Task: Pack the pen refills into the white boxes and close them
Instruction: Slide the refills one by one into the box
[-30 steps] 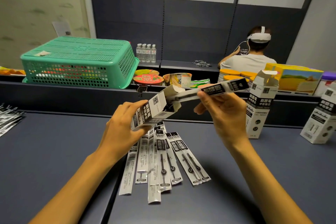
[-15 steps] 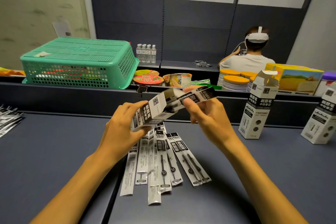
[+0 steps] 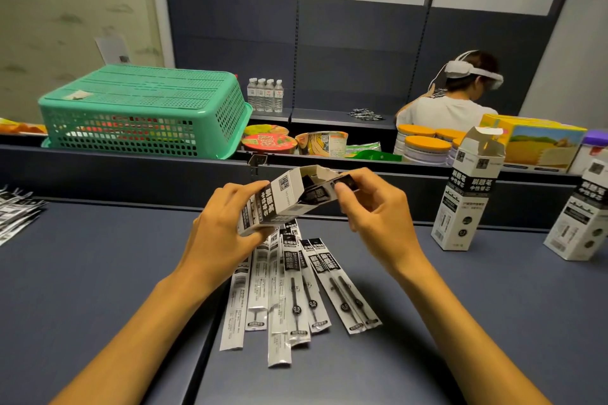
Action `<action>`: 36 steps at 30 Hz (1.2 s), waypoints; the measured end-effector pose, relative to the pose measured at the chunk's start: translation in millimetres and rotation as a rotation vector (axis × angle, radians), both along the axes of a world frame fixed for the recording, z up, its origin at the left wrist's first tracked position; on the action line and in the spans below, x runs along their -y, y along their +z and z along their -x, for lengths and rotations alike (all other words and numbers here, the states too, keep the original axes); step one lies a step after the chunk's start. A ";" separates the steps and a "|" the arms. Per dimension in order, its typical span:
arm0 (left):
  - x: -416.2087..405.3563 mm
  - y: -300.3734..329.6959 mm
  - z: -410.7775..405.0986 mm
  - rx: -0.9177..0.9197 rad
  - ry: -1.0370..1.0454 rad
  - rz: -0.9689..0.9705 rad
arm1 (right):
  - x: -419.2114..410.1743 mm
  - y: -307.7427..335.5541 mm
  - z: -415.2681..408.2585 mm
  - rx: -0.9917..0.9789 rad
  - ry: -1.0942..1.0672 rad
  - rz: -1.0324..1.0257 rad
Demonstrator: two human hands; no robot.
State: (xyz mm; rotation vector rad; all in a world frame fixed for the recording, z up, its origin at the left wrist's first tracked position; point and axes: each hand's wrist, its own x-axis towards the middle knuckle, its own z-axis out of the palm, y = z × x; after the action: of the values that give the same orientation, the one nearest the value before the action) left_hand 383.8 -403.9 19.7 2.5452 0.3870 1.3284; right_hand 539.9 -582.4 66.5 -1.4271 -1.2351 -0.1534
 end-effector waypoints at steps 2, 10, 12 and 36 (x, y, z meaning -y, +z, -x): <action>0.8 -0.3 0.0 -0.002 -0.007 -0.003 | -3.5 -5.7 2.3 0.056 0.003 0.068; -1.3 -0.3 -0.1 0.014 0.020 -0.008 | -4.4 -8.6 4.6 0.117 0.004 0.070; -0.6 -0.6 -0.6 0.015 0.021 -0.014 | -6.1 -13.5 5.3 0.177 0.021 0.168; -3.1 -0.3 0.8 0.029 0.019 0.013 | -9.0 -30.6 -36.0 0.161 -0.210 0.689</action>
State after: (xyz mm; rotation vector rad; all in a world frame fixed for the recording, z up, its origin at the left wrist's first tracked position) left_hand 383.0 -400.8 19.3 2.5153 0.4139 1.3633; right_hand 575.8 -573.4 35.9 -2.1778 -1.3306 0.0237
